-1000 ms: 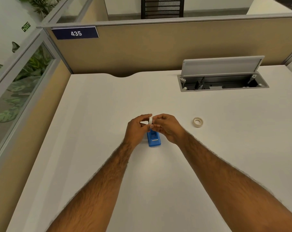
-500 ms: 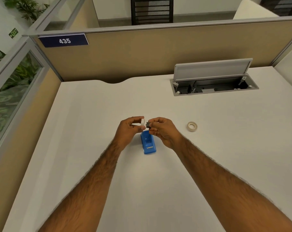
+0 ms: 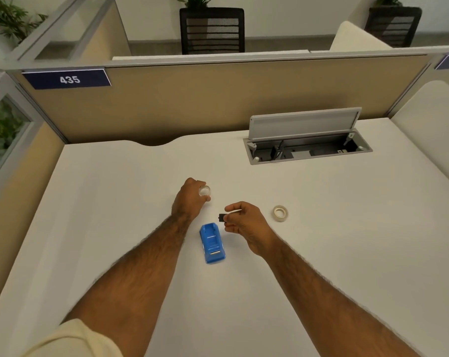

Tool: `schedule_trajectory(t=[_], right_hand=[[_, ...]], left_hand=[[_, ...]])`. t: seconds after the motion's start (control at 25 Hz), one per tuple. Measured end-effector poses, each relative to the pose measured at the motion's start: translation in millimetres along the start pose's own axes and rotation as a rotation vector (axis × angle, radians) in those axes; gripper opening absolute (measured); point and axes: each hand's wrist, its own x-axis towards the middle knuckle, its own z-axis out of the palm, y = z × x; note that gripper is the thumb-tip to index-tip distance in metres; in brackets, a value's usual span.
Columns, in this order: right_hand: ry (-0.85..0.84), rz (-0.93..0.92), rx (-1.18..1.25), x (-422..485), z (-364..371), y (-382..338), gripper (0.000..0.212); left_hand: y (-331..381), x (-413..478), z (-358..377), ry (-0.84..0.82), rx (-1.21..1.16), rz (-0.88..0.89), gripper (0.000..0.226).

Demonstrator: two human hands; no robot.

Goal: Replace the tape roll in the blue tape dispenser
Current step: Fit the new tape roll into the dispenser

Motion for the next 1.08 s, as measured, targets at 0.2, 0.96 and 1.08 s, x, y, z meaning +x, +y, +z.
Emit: schedule_trajectory(t=[0.2, 0.96, 1.08], right_hand=[[-0.011, -0.007, -0.018, 7, -9, 6, 0.021], [-0.113, -0.093, -0.126, 5, 18, 5, 0.015], [-0.137, -0.108, -0.105, 1, 23, 4, 0.017]], left_hand=[[-4, 18, 10, -0.024, 0.076, 0.037, 0.053], [-10, -97, -10, 0.005, -0.452, -0.171, 0.026], [-3, -107, -13, -0.033, -0.525, -0.234, 0.035]])
